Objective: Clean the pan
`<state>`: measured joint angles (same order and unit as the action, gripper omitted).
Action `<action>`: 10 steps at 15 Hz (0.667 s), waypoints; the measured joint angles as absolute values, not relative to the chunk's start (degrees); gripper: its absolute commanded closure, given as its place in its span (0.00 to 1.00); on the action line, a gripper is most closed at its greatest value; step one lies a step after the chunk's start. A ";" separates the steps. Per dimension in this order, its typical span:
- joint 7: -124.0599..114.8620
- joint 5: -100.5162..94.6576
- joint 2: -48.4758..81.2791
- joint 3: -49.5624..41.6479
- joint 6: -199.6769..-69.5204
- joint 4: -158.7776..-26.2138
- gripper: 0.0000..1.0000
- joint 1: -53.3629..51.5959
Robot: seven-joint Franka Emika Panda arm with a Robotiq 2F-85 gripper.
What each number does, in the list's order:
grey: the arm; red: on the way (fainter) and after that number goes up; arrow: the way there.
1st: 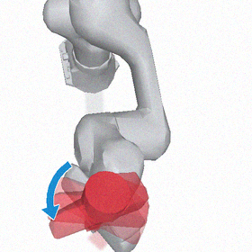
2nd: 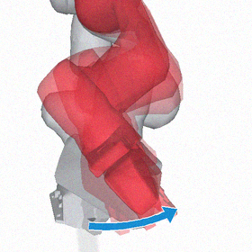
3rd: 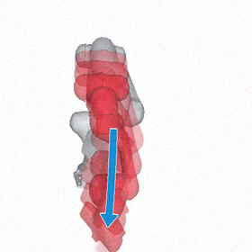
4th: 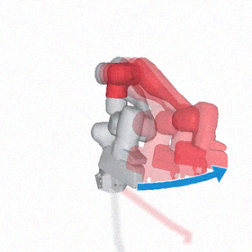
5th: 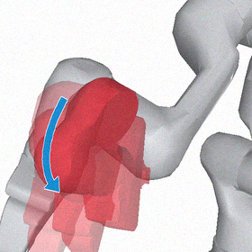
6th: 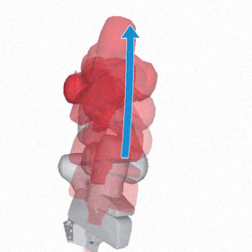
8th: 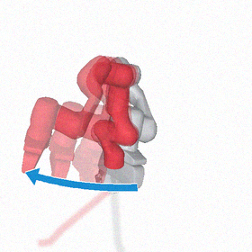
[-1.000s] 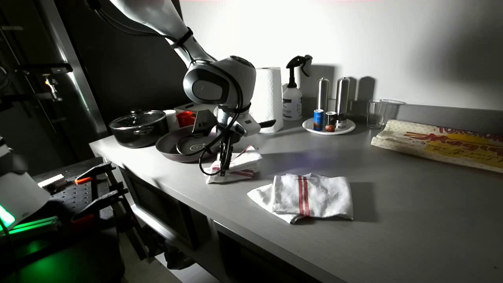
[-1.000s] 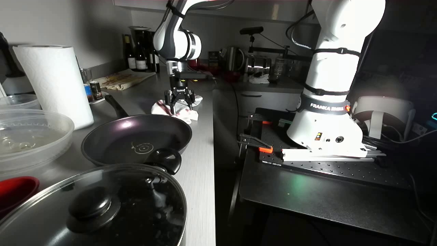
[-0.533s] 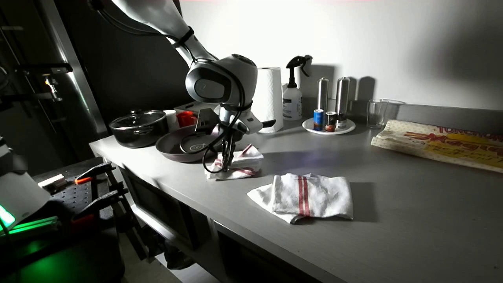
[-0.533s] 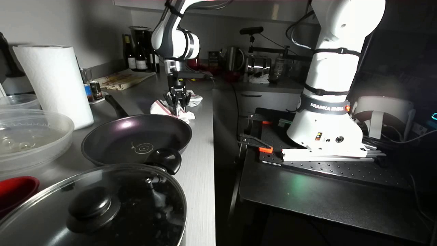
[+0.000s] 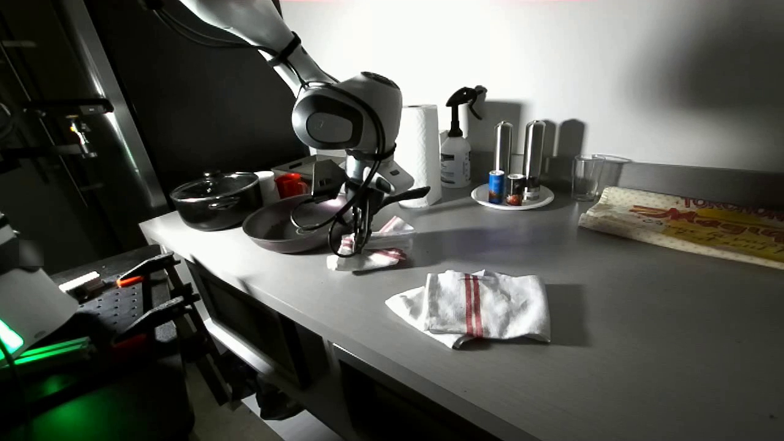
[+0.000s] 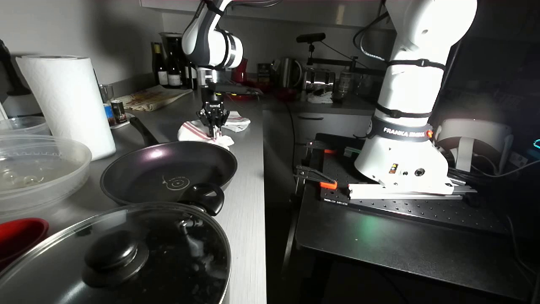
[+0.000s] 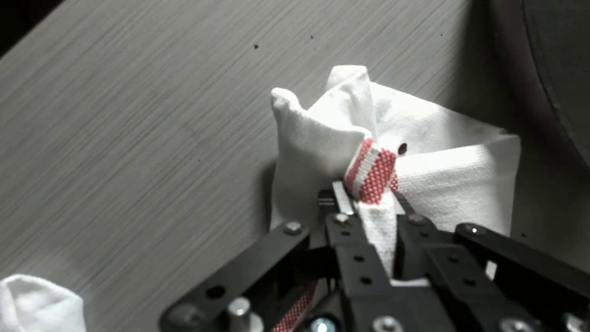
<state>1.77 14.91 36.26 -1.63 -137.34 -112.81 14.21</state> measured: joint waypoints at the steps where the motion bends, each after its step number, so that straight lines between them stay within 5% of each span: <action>1: 2.38 14.80 35.56 -1.56 -137.64 -112.89 0.96 14.01; 10: 8.30 7.90 21.26 -1.40 -140.82 -118.34 0.96 9.81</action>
